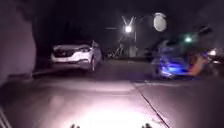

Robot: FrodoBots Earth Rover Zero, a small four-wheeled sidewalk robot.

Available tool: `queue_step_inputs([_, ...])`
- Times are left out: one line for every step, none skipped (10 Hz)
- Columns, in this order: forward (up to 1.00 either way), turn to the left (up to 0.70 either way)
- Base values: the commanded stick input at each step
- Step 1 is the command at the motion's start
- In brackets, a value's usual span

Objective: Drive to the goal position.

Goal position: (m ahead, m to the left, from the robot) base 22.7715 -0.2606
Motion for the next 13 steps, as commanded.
queue_step_inputs([0.7, 0.0])
queue_step_inputs([0.7, 0.0])
queue_step_inputs([0.7, 0.0])
queue_step_inputs([0.7, 0.0])
queue_step_inputs([0.7, 0.0])
queue_step_inputs([0.7, 0.0])
queue_step_inputs([0.7, 0.0])
queue_step_inputs([0.7, 0.0])
queue_step_inputs([0.7, 0.0])
queue_step_inputs([0.7, 0.0])
queue_step_inputs([0.7, -0.03])
queue_step_inputs([0.7, -0.25])
queue_step_inputs([0.7, -0.35])
